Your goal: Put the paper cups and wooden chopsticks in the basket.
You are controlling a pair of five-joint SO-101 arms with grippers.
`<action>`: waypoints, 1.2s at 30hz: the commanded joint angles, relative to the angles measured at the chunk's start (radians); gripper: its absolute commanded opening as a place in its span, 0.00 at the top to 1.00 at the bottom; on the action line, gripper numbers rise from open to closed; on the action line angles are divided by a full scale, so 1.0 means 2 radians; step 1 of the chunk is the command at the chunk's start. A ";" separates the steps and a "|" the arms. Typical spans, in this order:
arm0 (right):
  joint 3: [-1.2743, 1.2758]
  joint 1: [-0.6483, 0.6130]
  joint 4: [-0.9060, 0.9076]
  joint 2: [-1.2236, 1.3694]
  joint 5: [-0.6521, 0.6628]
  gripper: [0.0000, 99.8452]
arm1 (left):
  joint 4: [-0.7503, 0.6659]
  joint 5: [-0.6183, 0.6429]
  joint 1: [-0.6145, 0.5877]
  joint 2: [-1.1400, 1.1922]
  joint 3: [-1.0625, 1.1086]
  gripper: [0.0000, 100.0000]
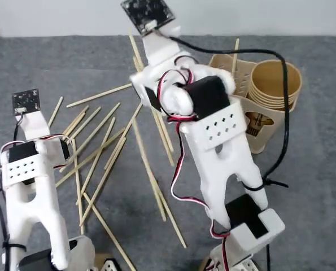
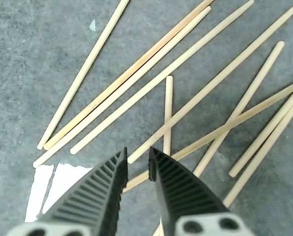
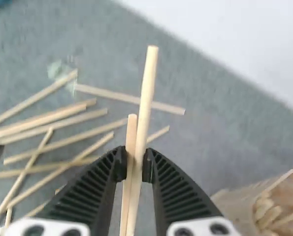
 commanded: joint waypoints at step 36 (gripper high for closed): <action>-0.177 0.237 -0.132 0.079 0.031 0.99 | -0.017 0.002 -0.002 -0.018 0.000 0.93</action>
